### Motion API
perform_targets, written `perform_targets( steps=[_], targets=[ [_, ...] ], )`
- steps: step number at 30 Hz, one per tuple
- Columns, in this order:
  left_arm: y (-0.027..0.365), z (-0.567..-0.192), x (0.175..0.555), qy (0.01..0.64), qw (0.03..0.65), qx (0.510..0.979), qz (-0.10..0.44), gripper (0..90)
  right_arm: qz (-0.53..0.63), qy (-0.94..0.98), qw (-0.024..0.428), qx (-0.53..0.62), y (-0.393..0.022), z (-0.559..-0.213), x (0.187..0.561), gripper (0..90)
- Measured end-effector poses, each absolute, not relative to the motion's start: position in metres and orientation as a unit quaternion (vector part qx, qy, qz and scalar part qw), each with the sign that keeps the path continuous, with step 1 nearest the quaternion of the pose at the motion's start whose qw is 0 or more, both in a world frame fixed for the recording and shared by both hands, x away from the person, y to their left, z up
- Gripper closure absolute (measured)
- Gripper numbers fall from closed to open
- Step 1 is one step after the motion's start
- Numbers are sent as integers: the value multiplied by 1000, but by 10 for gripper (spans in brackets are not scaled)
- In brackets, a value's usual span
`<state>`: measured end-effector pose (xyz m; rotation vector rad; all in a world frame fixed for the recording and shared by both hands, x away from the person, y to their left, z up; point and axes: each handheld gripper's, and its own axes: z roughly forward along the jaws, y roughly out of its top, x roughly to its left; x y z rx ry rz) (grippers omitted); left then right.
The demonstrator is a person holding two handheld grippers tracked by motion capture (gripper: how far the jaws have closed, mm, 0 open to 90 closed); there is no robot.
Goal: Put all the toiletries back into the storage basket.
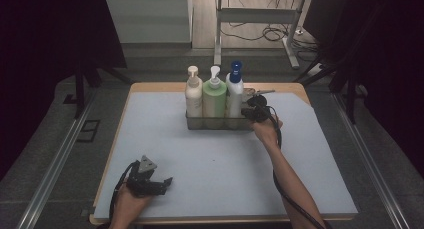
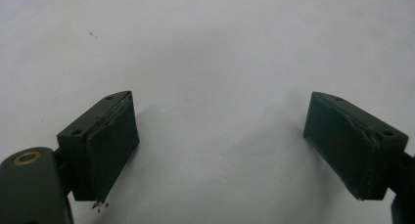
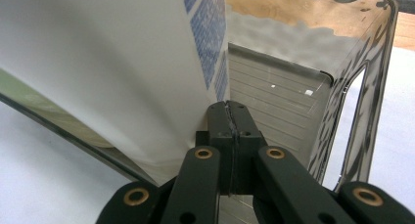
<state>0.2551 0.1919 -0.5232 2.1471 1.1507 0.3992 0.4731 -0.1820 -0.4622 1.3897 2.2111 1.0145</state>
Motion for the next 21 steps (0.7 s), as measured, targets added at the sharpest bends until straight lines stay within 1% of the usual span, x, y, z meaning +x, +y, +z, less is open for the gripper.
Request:
perform_targets(
  steps=[21],
  targets=[
    [192, -523, 255, 440, 330, 821, 153, 122, 355, 787, 175, 473, -178, -459, 461, 899]
  ],
)
